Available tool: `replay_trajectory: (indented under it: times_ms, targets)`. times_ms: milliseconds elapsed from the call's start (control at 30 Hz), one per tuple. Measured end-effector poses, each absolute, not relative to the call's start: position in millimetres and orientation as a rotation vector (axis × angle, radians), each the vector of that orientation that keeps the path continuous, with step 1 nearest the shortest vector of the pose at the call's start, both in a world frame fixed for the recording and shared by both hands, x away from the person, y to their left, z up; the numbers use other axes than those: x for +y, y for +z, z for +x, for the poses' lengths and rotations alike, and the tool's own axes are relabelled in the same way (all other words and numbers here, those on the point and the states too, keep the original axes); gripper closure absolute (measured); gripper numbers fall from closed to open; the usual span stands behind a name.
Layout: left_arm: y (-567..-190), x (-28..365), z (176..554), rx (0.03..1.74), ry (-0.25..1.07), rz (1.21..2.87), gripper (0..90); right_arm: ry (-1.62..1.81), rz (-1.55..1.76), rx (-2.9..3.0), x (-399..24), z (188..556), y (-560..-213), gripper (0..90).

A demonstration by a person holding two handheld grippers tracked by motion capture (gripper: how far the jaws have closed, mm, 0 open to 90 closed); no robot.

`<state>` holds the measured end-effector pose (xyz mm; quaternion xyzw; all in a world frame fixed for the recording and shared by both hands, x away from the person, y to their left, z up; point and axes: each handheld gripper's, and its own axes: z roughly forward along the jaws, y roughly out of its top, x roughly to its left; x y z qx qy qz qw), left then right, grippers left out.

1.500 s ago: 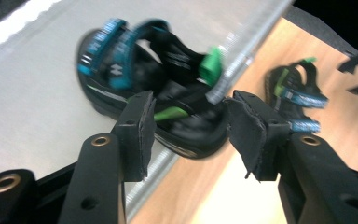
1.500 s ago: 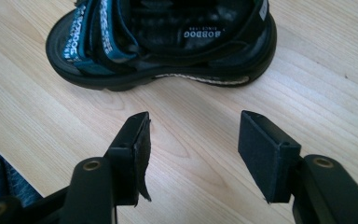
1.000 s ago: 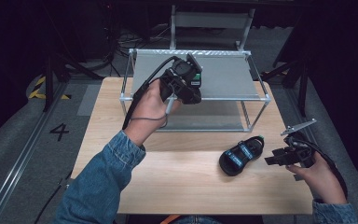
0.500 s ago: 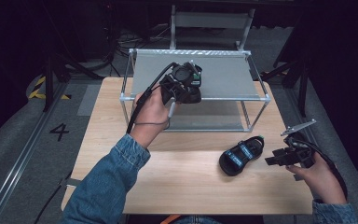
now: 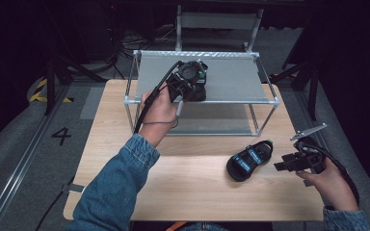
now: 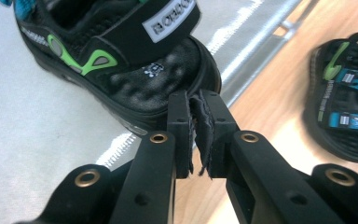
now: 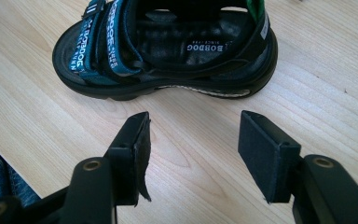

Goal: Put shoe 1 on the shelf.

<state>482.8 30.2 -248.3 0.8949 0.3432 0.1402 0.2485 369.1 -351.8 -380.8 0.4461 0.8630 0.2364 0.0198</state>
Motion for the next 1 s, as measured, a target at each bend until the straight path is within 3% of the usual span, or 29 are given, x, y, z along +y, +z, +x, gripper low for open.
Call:
replay_trajectory:
  times_ms: [467,767,1000]
  targets:
    - [-254,32,501,0.976,0.374,2.405,83.1,0.739,1.394,2.679,-350,371,-381,44.3]
    - [-250,40,475,0.945,0.293,2.427,56.1,0.758,1.351,2.636,-343,371,-369,44.8]
    - [-246,61,448,0.943,0.335,2.429,52.2,0.750,1.328,2.656,-339,377,-373,44.8]
